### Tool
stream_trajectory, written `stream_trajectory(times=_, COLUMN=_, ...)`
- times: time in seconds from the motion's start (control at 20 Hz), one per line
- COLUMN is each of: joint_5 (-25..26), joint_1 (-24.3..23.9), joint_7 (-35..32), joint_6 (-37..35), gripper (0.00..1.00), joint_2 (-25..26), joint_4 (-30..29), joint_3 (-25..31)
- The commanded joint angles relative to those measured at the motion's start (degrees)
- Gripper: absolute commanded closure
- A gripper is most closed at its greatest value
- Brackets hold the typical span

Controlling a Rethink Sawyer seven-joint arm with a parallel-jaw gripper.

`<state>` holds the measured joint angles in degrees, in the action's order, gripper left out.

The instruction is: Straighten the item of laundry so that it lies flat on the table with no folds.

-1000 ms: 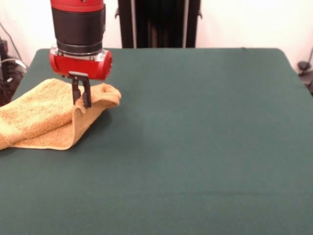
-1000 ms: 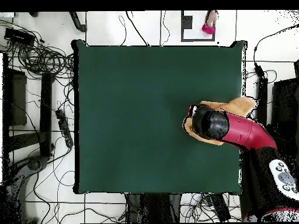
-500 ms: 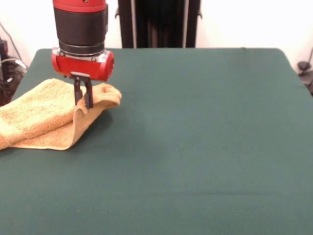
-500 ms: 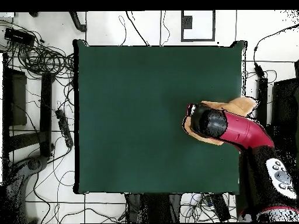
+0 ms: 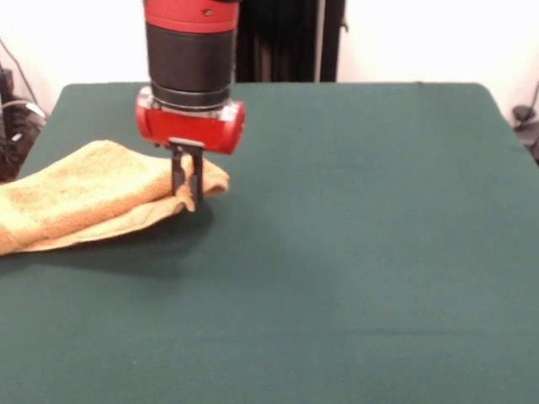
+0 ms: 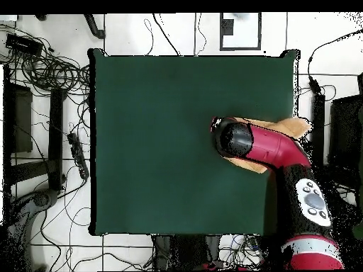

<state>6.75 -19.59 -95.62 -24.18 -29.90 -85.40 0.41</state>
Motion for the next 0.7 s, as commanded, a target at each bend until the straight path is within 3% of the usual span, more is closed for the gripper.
stream_trajectory(times=0.05, joint_5=-6.6, joint_1=6.7, joint_7=-17.9, joint_6=-6.9, gripper=1.00, joint_2=5.1, joint_4=4.8, joint_3=-1.3)
stream_trajectory(times=0.7, joint_5=-14.4, joint_1=14.7, joint_7=-20.8, joint_6=-10.2, gripper=1.00, joint_2=7.6, joint_4=8.9, joint_3=-7.0)
